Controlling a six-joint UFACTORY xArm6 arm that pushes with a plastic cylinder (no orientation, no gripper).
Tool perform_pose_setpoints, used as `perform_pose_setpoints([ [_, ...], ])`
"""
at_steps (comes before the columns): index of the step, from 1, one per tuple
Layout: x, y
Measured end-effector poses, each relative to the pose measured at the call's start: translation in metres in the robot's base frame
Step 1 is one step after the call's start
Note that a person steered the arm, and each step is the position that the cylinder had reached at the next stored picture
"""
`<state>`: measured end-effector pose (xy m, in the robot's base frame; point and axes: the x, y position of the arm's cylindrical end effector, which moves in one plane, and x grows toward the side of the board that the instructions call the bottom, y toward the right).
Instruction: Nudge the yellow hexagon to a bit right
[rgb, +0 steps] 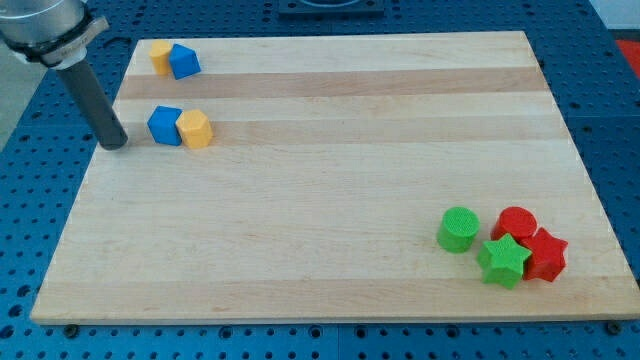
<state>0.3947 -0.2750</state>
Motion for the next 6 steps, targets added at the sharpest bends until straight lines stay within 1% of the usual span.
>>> perform_pose_setpoints([
  [1, 0.003, 0.009],
  [3, 0.012, 0.054],
  [4, 0.012, 0.066],
  [6, -0.007, 0.066],
])
